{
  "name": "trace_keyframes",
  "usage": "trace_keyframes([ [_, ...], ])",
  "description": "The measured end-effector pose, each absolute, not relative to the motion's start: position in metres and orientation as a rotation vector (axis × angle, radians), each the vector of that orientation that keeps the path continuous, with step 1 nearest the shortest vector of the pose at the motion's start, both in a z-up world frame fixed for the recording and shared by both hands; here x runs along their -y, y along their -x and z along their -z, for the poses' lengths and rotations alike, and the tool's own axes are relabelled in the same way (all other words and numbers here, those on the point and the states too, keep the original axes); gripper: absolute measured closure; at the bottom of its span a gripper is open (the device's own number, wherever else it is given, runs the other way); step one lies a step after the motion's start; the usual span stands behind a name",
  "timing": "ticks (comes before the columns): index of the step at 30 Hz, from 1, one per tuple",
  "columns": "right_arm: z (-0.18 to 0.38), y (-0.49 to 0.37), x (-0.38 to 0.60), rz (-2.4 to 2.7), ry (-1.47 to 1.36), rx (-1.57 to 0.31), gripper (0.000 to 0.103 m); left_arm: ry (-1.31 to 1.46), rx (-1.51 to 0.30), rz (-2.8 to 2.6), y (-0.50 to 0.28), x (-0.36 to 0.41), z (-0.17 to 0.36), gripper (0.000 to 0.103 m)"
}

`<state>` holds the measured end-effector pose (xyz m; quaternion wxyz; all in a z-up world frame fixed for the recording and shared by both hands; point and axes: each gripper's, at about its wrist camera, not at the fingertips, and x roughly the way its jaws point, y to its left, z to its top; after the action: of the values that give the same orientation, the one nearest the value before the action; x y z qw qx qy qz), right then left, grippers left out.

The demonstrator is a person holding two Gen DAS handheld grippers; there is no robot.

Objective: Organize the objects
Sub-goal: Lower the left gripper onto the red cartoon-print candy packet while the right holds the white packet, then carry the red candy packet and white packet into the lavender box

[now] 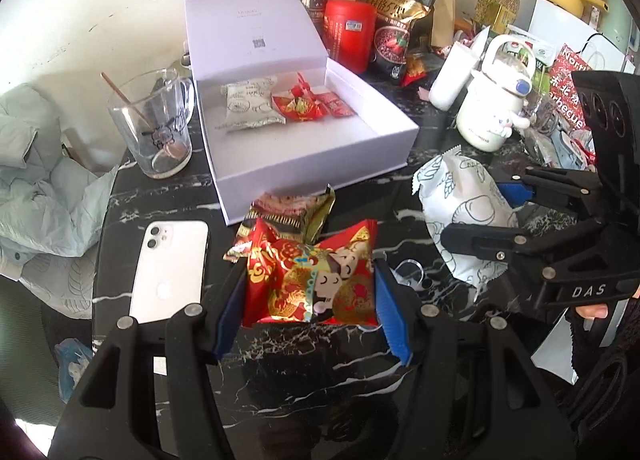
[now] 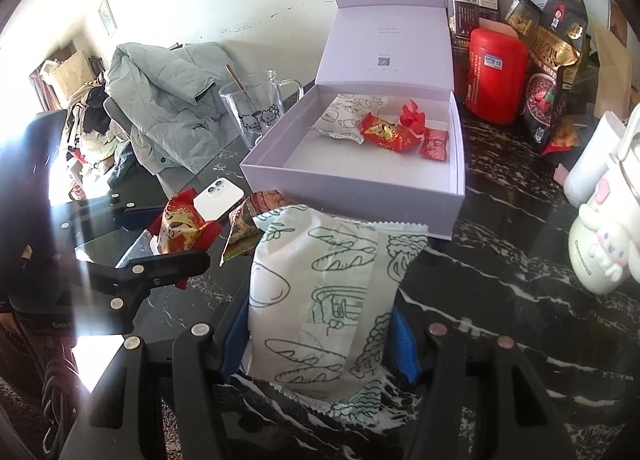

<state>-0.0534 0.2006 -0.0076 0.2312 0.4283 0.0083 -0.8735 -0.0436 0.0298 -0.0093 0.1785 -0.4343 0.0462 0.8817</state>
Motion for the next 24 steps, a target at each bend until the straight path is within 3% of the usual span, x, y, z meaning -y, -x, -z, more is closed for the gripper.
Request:
trace_keyframes([
  [24, -0.036, 0.084, -0.217, 2.434, -1.042, -0.006, 0.042, 1.167, -0.086, -2.487, 0.093, -0.049, -0.023, 0.045],
])
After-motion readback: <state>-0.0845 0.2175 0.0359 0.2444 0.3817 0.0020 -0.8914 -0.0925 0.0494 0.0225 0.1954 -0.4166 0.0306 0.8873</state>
